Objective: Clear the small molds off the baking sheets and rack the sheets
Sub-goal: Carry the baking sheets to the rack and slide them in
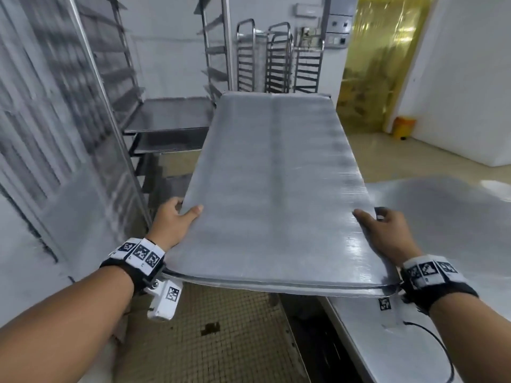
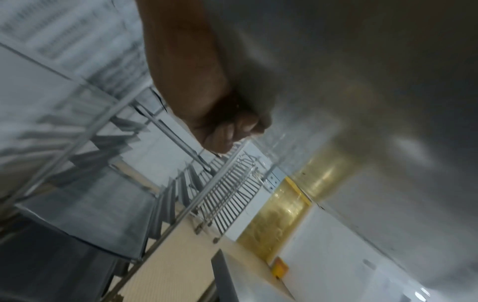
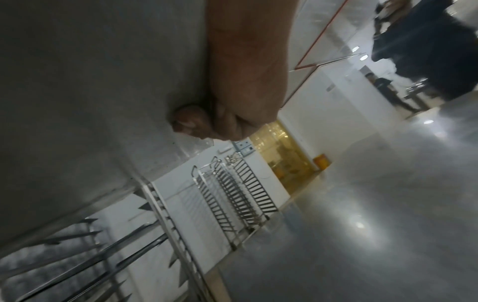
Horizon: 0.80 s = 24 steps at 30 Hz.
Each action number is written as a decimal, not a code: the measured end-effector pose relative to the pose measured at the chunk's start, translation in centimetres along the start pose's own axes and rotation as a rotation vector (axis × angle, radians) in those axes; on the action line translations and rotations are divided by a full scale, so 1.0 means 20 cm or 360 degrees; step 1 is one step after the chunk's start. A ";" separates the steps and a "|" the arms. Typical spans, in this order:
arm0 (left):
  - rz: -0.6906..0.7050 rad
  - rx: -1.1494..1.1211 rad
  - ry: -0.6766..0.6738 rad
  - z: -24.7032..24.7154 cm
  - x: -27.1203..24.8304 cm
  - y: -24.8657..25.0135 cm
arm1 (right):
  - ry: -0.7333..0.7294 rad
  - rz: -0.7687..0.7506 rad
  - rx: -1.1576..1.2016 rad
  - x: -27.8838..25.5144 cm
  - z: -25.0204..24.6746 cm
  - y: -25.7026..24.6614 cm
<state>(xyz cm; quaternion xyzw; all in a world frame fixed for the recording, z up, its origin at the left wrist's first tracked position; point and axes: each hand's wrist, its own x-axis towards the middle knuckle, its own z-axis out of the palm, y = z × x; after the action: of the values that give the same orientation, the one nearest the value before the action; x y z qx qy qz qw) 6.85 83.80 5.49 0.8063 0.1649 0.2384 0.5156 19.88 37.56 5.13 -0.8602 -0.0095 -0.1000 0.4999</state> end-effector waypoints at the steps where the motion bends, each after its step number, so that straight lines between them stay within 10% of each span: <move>1: -0.0002 0.0011 0.0038 -0.07 -0.02 0.01 | -0.0053 -0.0057 0.0012 0.02 0.04 -0.06; 9: -0.0072 0.0103 0.0365 -0.50 -0.17 -0.07 | -0.0433 -0.0321 0.0178 0.03 0.41 -0.42; 24: -0.0486 0.0192 0.0425 -0.65 -0.62 -0.52 | -0.0750 -0.0229 0.0013 -0.21 0.81 -0.22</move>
<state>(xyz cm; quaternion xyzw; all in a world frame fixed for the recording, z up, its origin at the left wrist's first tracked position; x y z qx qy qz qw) -10.97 91.57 -2.05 0.7626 0.3660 0.2519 0.4701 17.93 54.07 0.27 -0.8550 -0.1874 0.0681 0.4788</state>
